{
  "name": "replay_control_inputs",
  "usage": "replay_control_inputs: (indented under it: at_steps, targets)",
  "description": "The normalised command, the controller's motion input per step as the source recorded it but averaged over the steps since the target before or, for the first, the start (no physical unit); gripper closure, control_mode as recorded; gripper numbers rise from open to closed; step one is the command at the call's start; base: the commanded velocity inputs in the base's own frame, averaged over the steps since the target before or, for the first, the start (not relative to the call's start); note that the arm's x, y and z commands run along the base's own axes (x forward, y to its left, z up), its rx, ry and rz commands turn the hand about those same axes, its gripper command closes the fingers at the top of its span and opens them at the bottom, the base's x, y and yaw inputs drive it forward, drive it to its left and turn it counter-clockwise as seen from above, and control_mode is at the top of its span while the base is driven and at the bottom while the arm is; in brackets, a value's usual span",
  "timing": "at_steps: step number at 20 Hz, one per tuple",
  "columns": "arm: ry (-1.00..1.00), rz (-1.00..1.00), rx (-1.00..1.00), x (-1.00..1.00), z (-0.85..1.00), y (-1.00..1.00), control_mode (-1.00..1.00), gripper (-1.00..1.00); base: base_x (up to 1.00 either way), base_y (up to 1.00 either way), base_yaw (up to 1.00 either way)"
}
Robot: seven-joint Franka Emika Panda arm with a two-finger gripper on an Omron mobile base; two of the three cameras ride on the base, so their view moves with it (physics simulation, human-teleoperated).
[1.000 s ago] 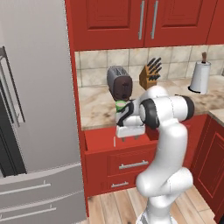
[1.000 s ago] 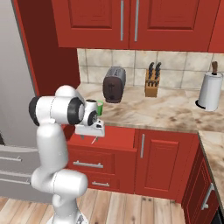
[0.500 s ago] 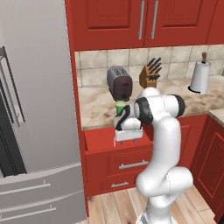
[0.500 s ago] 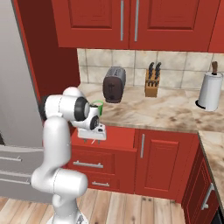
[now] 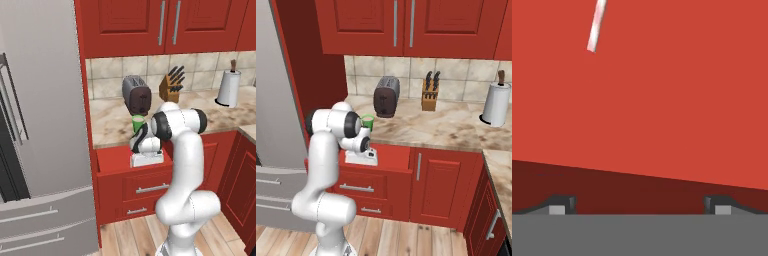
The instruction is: Pick up the straw from the left drawer and put it inside the smoothie cup.
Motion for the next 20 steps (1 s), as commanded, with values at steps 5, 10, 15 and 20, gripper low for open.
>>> replay_control_inputs:
  at_steps: [5,10,15,20]
  targets:
    - [0.06,0.0,0.0,-1.0,-0.09,-0.04,-1.0,-1.0,0.0,0.0,0.0]
    - [0.01,0.01,0.0,-1.0,-0.02,-0.06,-1.0,-1.0,0.0,0.0,0.0]
    - [0.0,0.03,0.0,-1.0,0.08,0.0,-1.0,-1.0,0.0,0.0,0.0]
    - [-0.18,0.0,0.02,-0.32,0.82,0.03,-1.0,-1.0,0.0,0.0,0.0]
